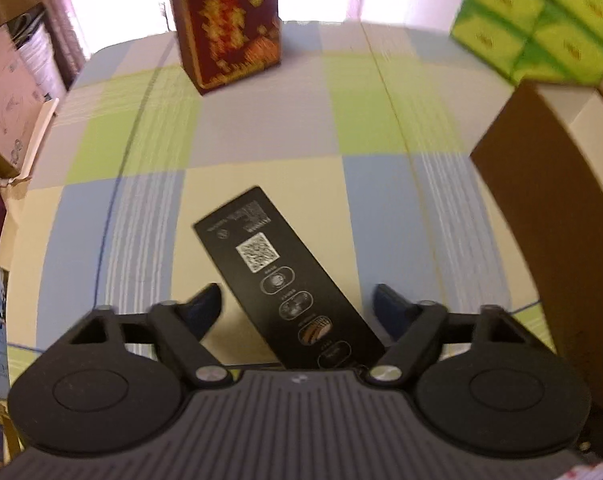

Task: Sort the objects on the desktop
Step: 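Grasp the green tube with the right tool while the left tool grasps the black FLYCO box, then carry the green tube and black box over the open box with both tools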

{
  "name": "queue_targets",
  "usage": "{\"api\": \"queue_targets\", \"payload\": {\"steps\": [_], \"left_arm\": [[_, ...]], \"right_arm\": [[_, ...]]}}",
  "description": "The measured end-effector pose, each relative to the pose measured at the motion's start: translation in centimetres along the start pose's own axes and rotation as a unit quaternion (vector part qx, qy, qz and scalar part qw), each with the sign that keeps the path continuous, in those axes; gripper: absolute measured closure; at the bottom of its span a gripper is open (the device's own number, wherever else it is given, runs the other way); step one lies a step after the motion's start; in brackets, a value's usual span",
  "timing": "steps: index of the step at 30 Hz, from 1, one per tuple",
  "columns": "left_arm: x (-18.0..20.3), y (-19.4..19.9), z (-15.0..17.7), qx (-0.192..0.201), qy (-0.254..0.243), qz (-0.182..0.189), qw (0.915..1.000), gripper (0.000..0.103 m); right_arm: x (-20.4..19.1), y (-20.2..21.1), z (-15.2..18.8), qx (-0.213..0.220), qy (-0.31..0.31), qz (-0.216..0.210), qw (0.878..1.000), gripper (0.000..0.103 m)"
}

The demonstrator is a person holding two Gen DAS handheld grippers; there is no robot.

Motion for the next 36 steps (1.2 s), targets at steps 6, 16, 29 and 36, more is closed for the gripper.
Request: {"api": "queue_targets", "payload": {"steps": [6,16,29,36], "left_arm": [[0.1,-0.5,0.5,-0.009,-0.078,-0.007,0.9969,0.063],[-1.3,1.0,3.6,-0.018,-0.137,-0.002,0.9904,0.063],[-0.7,-0.1,5.5,-0.024,-0.136,-0.018,0.9903,0.064],[0.6,0.9,7.5,-0.027,-0.141,-0.013,0.9895,0.064]], "right_arm": [[0.2,0.2,0.0,-0.004,-0.005,0.003,1.000,0.090],[0.3,0.8,0.5,-0.013,0.006,0.012,1.000,0.090],[0.0,1.0,0.4,-0.035,0.031,0.012,0.999,0.090],[0.1,1.9,1.1,-0.051,0.027,0.001,0.998,0.090]]}}
Point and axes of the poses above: each gripper's, at about its wrist camera, not at the fingertips, and y roughly against the way its jaws point, x to its right, z to its underside, the point moved 2 cm from there along -y, roughly the way its jaws point, and after that the axes turned 6 degrees about z, right-handed, at the moved point
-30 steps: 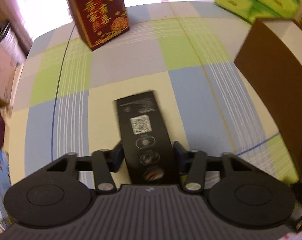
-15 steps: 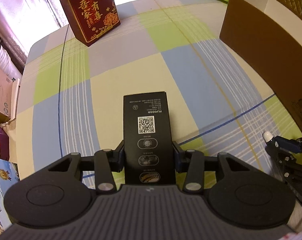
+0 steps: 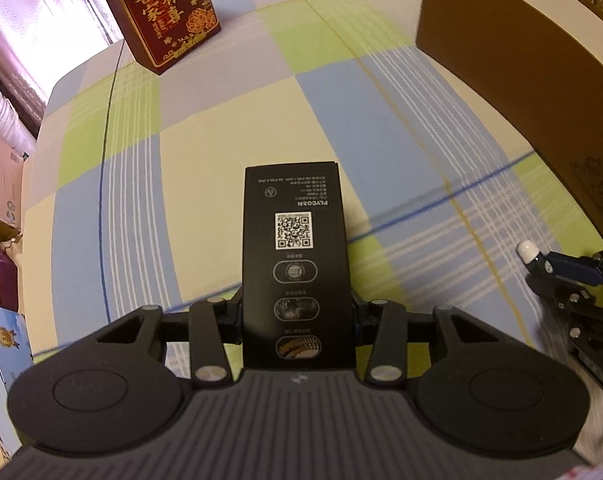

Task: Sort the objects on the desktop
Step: 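Carry the green tube and black box over the open box with both tools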

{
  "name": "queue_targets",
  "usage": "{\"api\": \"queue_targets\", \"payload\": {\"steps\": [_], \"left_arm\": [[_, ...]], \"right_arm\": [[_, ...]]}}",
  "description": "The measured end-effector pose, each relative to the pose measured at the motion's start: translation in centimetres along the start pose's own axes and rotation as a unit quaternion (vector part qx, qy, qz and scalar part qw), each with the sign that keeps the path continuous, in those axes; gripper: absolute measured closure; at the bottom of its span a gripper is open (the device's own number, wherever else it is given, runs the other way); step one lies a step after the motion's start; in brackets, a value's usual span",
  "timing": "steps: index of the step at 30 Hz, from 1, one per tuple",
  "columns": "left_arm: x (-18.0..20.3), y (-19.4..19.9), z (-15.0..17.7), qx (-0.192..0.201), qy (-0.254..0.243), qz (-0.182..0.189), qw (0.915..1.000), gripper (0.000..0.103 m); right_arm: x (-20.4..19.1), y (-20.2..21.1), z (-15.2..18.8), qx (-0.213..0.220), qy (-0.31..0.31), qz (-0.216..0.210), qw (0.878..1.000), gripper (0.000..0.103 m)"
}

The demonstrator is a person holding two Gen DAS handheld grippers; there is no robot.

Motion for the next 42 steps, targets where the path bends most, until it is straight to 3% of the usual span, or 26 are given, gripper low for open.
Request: {"api": "queue_targets", "payload": {"steps": [13,25,34,42], "left_arm": [[2.5,3.3,2.3,0.015,0.004,0.012,0.9998,0.064],[5.7,9.3,1.6,0.080,0.001,0.015,0.9967,0.064],[8.9,14.2,-0.8,0.138,-0.016,0.038,0.9896,0.064],[13.2,15.3,-4.1,0.167,-0.033,0.064,0.9833,0.064]], "right_arm": [[0.7,3.3,2.2,-0.025,-0.022,-0.043,0.999,0.090],[2.8,10.0,0.2,0.047,-0.040,-0.097,0.993,0.090],[8.8,14.2,-1.8,0.106,-0.076,-0.083,0.988,0.090],[14.8,15.8,-2.2,0.124,-0.097,-0.056,0.986,0.090]]}}
Point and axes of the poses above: each gripper's, at about its wrist camera, not at the fingertips, and y roughly against the way its jaws point, x to its right, z to its underside, the point moved 2 cm from there along -y, roughly the way its jaws point, and after that the axes turned 6 degrees about z, right-handed, at the moved point
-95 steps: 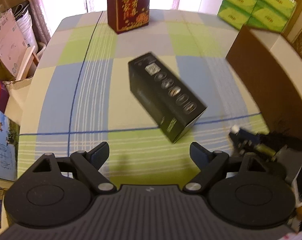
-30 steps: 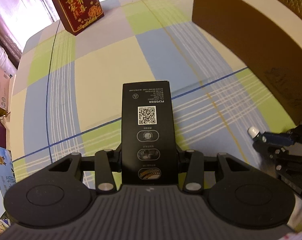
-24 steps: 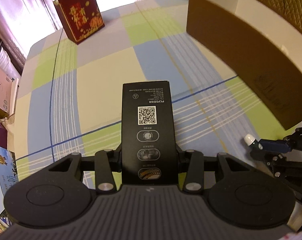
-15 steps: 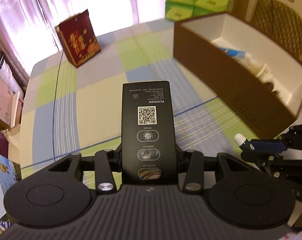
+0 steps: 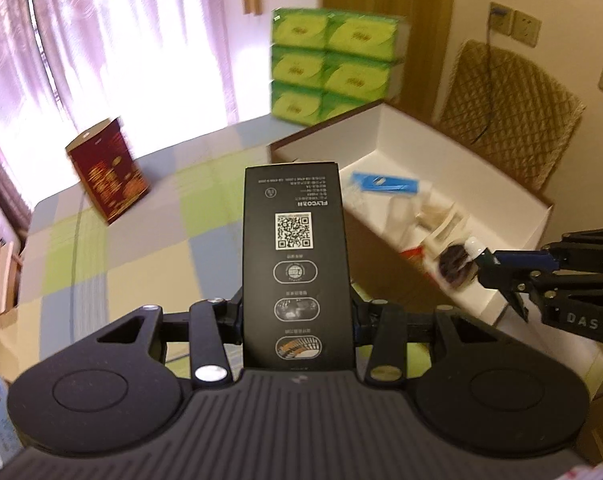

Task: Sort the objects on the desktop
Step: 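Carry the green tube and black box over the open box with both tools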

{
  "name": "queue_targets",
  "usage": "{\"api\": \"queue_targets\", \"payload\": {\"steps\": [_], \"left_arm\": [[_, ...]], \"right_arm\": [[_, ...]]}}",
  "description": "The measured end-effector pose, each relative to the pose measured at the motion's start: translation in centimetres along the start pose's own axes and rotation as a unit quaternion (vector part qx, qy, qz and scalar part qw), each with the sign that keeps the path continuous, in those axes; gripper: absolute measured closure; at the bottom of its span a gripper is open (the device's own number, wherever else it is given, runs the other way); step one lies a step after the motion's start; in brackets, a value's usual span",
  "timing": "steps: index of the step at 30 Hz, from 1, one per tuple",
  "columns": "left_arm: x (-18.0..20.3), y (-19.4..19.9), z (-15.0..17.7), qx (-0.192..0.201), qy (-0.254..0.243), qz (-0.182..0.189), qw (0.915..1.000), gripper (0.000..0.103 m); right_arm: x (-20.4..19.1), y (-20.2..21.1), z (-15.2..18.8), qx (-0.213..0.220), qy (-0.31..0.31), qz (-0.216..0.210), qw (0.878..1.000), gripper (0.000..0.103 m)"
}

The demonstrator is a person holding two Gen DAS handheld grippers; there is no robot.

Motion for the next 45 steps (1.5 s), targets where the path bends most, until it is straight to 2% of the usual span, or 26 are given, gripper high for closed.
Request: {"api": "queue_targets", "payload": {"steps": [8,19,33,45], "left_arm": [[4.4,-1.9,-3.7,0.019,-0.006,0.027,0.9994,0.064],[7.6,-6.3,-8.1,0.017,-0.008,0.021,0.9996,0.064],[6.3,-15.0,-13.5,-0.009,-0.035,0.017,0.9992,0.064],[5.4,-24.7,-16.1,-0.075,-0.077,0.040,0.9934,0.064]], "right_arm": [[4.9,0.2,-2.1,0.012,-0.002,0.006,1.000,0.090],[9.9,-2.8,-5.6,0.015,0.012,-0.001,1.000,0.090],[13.1,-10.9,-9.6,-0.005,0.030,0.013,0.999,0.090],[15.2,-18.0,-10.2,-0.052,0.024,0.035,0.998,0.090]]}}
Point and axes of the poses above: each gripper's, at about its wrist camera, not at the fingertips, and y roughly against the way its jaws point, x to its right, z to its underside, the point moved 2 cm from there along -y, roughly the way its jaws point, and after that the axes turned 6 degrees about z, right-handed, at the moved point
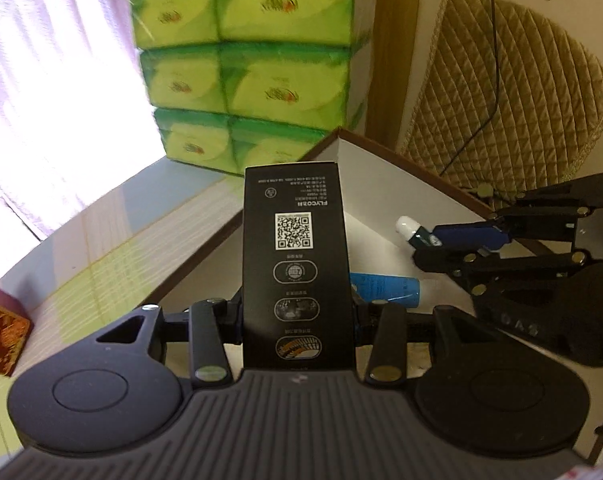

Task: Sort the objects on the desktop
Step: 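Carry the green tube and black box over the open box with both tools, then open both tools to drop the green tube and black box into the box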

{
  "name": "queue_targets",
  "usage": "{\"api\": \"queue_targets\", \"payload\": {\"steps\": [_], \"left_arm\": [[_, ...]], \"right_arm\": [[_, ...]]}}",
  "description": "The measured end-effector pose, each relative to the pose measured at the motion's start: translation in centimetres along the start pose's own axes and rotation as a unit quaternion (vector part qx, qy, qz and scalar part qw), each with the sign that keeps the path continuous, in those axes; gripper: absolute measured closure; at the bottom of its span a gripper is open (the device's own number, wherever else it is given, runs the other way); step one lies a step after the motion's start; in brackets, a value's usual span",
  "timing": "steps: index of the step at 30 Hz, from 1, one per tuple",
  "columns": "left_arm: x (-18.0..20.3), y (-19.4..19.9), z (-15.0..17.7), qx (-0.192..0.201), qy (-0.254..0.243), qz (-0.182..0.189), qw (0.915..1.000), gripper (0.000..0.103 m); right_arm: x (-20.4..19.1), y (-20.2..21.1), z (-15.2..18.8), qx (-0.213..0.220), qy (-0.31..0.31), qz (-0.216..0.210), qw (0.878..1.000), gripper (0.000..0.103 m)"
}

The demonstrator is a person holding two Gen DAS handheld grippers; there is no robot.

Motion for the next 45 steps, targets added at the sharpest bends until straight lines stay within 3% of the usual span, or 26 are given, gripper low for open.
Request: {"api": "queue_targets", "payload": {"steps": [11,28,30,32,33,45], "left_arm": [[-0.3,-5.0,-0.7,-0.033,0.014,0.022,0.9991,0.064],[-0.9,-1.7,0.0,-0.013,0.034,0.009,0.9993,0.044],[-1.0,-1.1,0.3,-0.012,0.042,0.008,0.9990,0.042],[-1.0,-0.4,0.6,-0.010,0.048,0.007,0.9988,0.037],[-1.0,0.0,0.8,-0.009,0.051,0.005,0.9986,0.032],[0.5,4.1,3.5,0.004,0.078,-0.001,0.9970,0.023]], "right_arm": [[-0.3,-1.3,-0.2,-0.001,0.024,0.020,0.999,0.090],[-0.9,-1.1,-0.3,0.021,0.048,0.021,0.998,0.089],[-0.9,-0.8,-0.2,0.021,0.048,0.015,0.999,0.084],[-0.8,-0.2,0.0,0.022,0.047,0.010,0.999,0.056],[-0.8,0.3,0.2,0.026,0.046,0.009,0.999,0.049],[-1.2,5.2,2.6,0.020,0.040,-0.008,0.999,0.016]]}}
Point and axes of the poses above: each gripper's, at about its wrist camera, not at the fingertips, and y roughly against the way its jaws point, x to its right, z to its underside, the point moved 2 cm from there along -y, roughly the way its jaws point, and after that the axes turned 6 degrees about z, right-handed, at the moved point
